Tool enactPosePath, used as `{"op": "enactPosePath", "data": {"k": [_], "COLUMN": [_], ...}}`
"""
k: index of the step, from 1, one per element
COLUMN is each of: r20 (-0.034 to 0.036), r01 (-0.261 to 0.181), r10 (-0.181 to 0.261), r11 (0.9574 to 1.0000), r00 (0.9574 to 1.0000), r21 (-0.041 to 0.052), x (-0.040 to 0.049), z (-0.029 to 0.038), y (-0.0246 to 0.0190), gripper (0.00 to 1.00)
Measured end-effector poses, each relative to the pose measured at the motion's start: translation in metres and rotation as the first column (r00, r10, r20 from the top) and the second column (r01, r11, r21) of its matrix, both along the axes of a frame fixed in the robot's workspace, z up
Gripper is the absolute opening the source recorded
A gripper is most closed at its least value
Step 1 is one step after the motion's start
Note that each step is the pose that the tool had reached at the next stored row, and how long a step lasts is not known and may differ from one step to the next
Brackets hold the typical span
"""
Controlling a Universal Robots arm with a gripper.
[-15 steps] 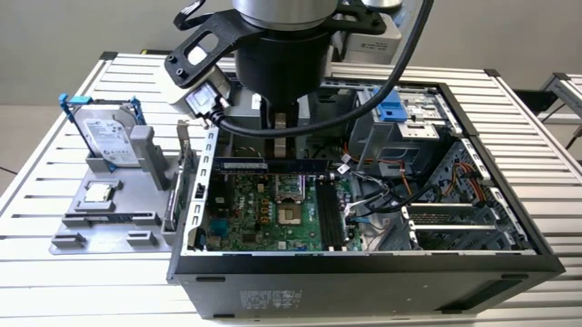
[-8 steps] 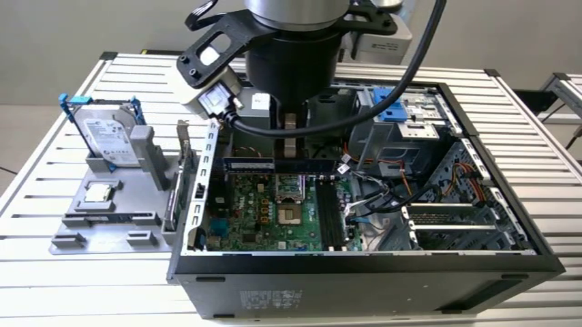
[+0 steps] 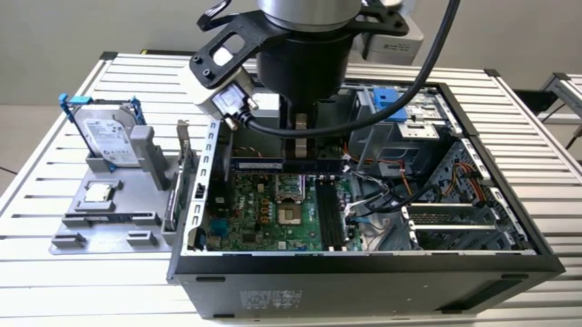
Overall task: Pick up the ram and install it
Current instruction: 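Pick up the ram and move it above insertion slot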
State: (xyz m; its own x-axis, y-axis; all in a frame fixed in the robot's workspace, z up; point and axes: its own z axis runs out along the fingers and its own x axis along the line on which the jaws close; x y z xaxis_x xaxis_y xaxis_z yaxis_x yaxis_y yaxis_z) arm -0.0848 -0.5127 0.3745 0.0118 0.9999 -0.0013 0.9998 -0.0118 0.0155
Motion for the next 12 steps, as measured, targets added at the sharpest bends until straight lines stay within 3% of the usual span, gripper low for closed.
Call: {"op": "enactPosePath", "data": {"k": [12], "r20": [0.0], "r01": [0.0], "r10": [0.0], "r11": [1.0], "r00": [1.0], "r21": [-0.0001], "x": [0.0133], "z": [0.0], "y": [0.0], "gripper": [0.0]}}
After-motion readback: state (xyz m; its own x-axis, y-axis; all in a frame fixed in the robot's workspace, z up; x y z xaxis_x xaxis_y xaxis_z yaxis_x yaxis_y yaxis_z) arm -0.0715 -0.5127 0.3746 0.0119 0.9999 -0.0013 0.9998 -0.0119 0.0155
